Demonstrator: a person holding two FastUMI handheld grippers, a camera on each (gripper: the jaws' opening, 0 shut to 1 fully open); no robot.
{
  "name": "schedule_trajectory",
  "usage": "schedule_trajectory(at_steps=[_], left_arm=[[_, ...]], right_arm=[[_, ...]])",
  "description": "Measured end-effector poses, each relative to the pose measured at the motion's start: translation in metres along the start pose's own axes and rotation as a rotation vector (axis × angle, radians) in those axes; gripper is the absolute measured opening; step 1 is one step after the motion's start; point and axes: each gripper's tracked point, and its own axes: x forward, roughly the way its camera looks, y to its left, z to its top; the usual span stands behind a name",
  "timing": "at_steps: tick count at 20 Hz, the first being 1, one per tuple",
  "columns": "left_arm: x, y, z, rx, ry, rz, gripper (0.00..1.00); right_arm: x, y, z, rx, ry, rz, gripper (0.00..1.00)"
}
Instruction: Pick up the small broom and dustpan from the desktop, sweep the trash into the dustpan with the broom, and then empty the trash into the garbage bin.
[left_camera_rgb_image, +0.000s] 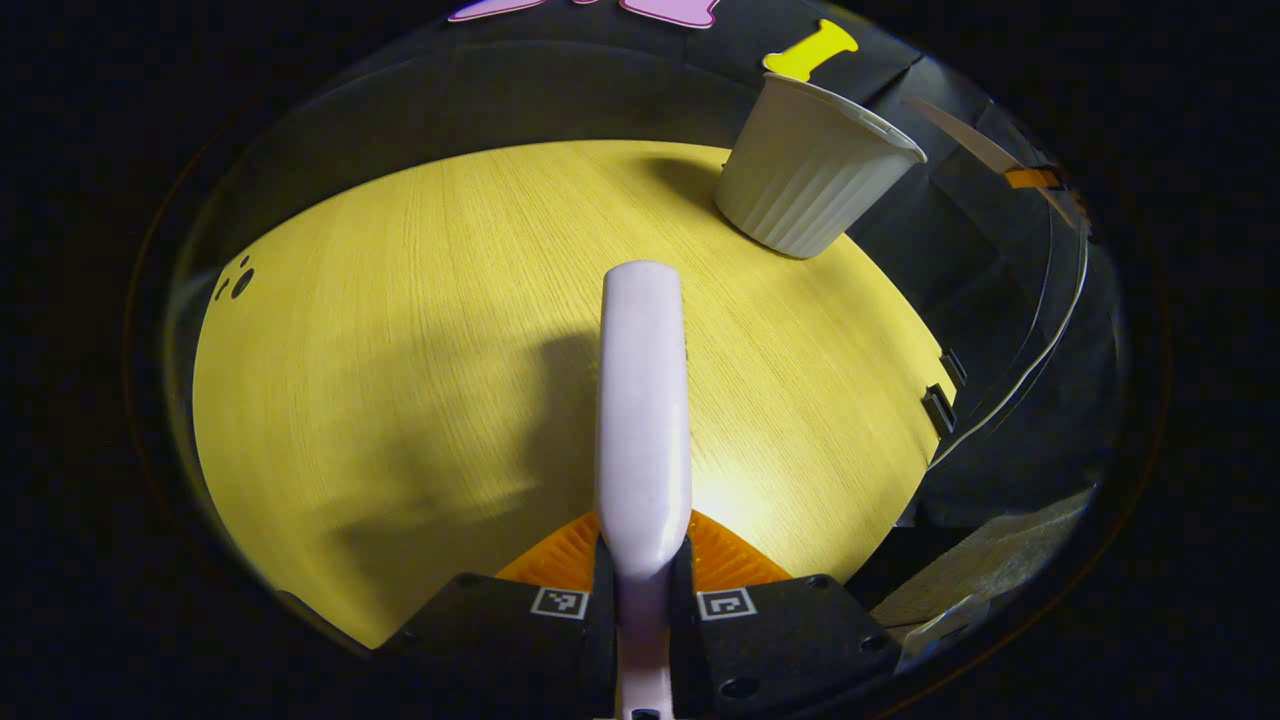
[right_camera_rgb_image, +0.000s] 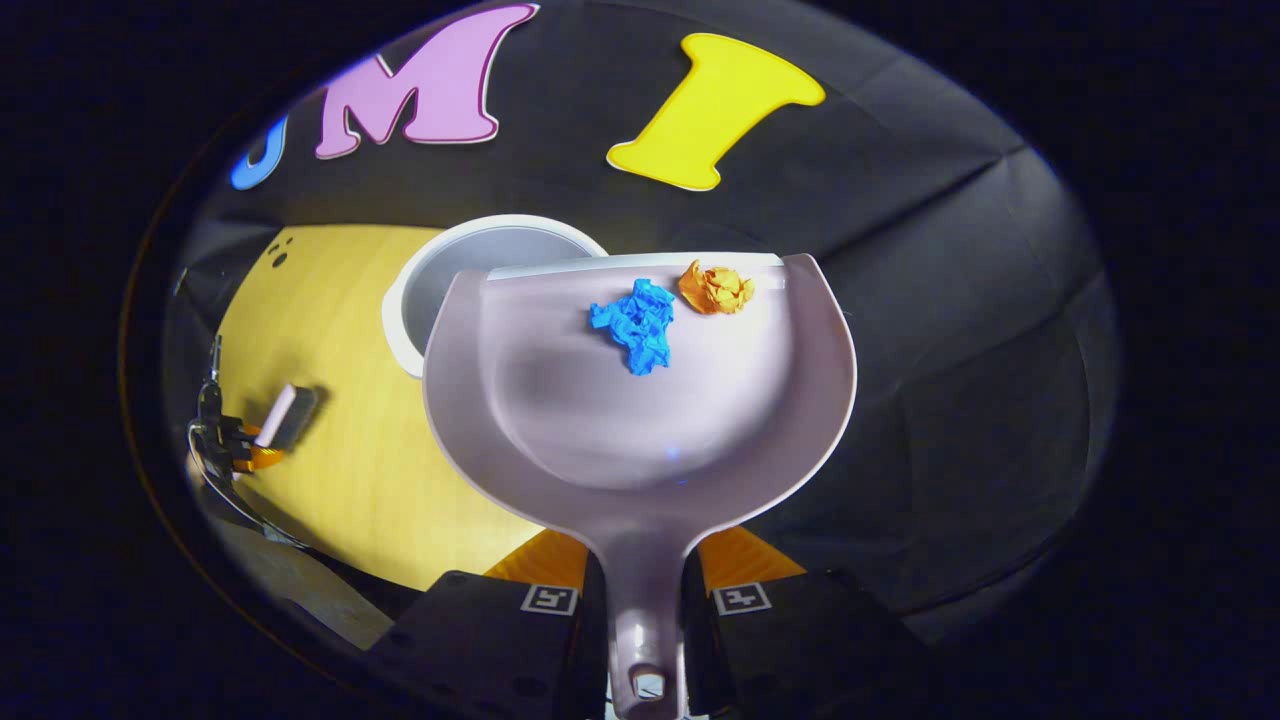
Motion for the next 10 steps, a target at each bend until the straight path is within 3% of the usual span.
schedule_trajectory(at_steps=[3, 5, 7, 10], left_arm=[[0.001, 0.003, -0.003, -0.027, -0.003, 0.003, 0.24], [0.003, 0.009, -0.005, -0.051, -0.007, 0.005, 0.25], [0.002, 0.011, -0.007, -0.067, -0.012, 0.008, 0.24], [0.004, 0.014, -0.009, -0.076, -0.014, 0.013, 0.25]], right_arm=[[-0.010, -0.025, -0.001, -0.152, 0.056, -0.067, 0.39], [-0.024, -0.032, -0.003, -0.258, 0.117, -0.092, 0.35], [-0.030, -0.039, -0.007, -0.337, 0.191, -0.076, 0.38], [-0.033, -0.042, -0.005, -0.399, 0.264, -0.051, 0.34]])
